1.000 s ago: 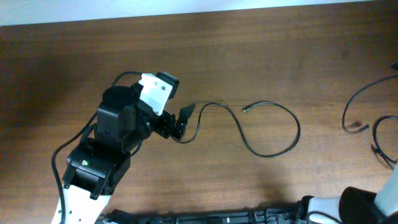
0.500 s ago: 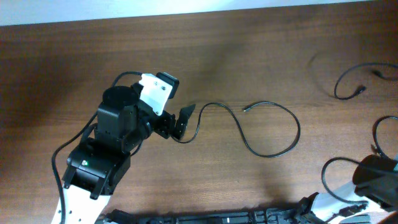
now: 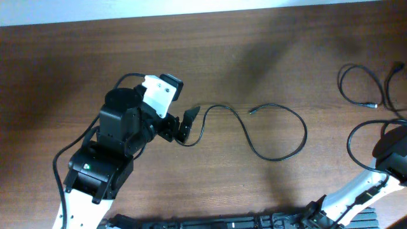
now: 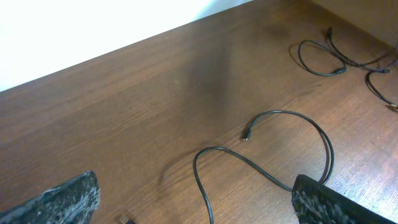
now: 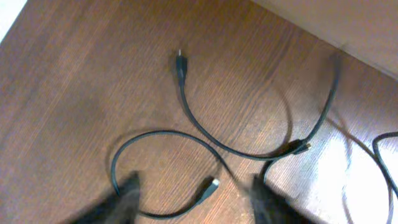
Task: Untangle cables
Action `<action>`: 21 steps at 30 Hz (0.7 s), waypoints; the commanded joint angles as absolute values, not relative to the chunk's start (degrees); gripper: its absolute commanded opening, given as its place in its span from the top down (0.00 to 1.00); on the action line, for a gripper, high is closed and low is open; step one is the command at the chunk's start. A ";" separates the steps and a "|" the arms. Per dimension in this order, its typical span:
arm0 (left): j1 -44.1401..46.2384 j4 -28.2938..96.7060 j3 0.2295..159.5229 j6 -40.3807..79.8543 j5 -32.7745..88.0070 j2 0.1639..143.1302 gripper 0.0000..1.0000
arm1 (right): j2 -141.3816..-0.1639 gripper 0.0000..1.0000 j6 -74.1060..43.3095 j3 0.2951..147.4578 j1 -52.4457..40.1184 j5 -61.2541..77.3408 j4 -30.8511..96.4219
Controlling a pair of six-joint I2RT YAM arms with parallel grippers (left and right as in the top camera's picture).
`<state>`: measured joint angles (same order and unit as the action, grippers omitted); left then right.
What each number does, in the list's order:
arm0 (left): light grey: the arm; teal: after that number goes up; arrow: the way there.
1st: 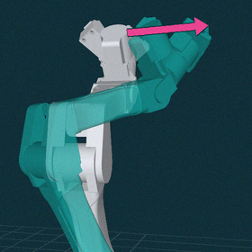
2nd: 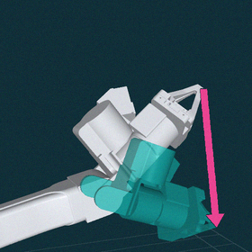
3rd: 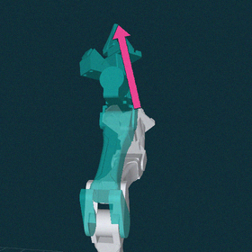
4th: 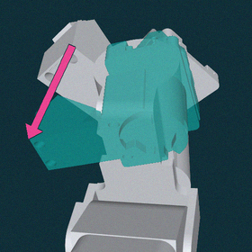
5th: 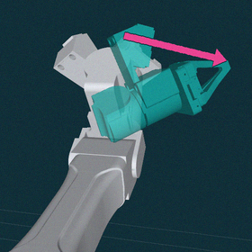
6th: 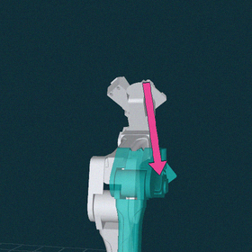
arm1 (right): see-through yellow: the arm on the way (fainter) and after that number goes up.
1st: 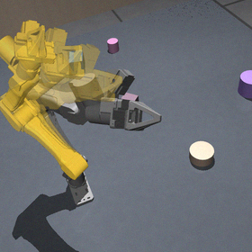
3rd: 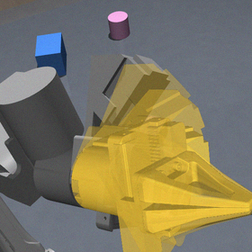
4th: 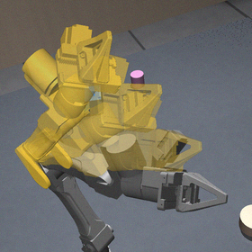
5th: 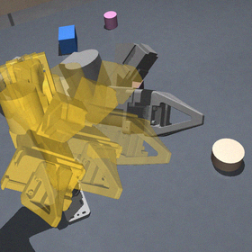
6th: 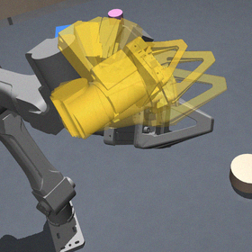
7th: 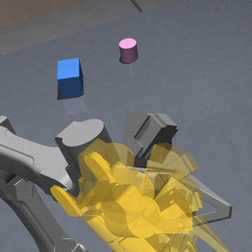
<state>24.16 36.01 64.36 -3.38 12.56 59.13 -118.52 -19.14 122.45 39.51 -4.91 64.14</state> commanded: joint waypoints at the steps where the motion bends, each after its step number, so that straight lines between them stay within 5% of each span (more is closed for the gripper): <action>1: 24.34 35.92 64.66 -3.25 11.94 58.92 0.01 | -118.89 0.00 -19.18 123.02 39.51 -4.64 65.63; 5: 24.34 35.92 64.66 -3.25 11.94 58.92 0.01 | -118.89 0.00 -13.96 123.02 39.51 3.44 68.84; 10: 24.34 35.92 64.66 -3.25 11.94 58.92 0.01 | -118.89 0.02 15.44 123.02 37.76 34.65 79.02; 21: 24.34 35.92 64.66 -3.25 11.94 58.92 0.01 | -118.89 0.01 39.11 122.78 19.92 35.35 87.35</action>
